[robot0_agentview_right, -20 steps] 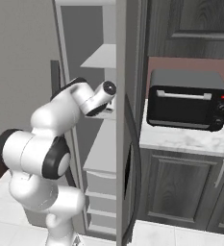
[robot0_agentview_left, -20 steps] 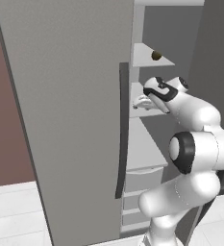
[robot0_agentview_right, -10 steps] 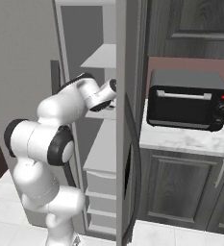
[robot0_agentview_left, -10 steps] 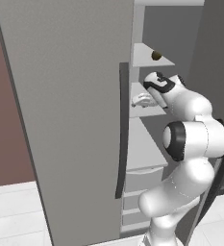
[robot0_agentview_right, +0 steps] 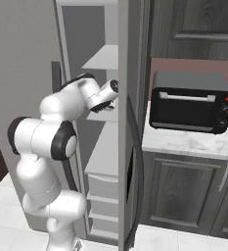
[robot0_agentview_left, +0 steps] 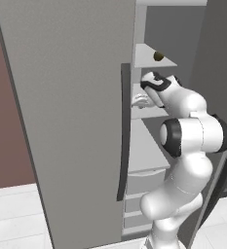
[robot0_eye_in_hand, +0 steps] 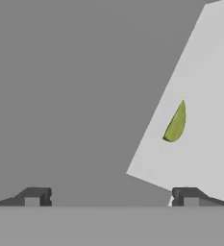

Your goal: Take the kiwi, cucumber, and lemon wedge from the freezer and place them in the bowl on the counter.

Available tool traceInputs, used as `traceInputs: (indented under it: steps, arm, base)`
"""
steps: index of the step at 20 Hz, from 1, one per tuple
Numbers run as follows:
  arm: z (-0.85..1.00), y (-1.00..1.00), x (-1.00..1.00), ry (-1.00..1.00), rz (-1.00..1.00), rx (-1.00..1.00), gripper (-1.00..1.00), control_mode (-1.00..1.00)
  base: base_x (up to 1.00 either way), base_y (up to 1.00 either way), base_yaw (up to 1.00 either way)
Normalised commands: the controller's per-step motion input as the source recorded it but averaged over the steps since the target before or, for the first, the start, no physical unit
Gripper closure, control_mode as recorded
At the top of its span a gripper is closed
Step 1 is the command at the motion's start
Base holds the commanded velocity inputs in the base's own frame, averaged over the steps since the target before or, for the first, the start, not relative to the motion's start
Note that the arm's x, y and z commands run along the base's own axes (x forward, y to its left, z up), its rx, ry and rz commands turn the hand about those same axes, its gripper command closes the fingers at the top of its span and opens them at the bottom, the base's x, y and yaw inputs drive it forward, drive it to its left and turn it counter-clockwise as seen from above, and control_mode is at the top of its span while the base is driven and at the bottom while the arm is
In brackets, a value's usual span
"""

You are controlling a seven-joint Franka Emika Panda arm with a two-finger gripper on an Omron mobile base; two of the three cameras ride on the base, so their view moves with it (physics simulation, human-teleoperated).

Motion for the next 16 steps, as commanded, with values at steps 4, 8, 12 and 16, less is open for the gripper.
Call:
traceInputs:
  steps: [4,8,12,16]
  arm:
    - [-0.16,0.01,0.25,0.0,0.0,0.0,-1.0,-1.0]
    - [-0.19,0.0,0.21,0.0,0.0,0.0,-1.0,-1.0]
    - [-0.16,0.0,0.13,0.0,0.0,0.0,-1.0,-1.0]
    - [-0.13,0.0,0.03,0.0,0.0,0.0,-1.0,-1.0]
  base:
    - [0.0,0.0,0.0]
    - [0.0,0.0,0.0]
    - [0.0,0.0,0.0]
    - [0.0,0.0,0.0]
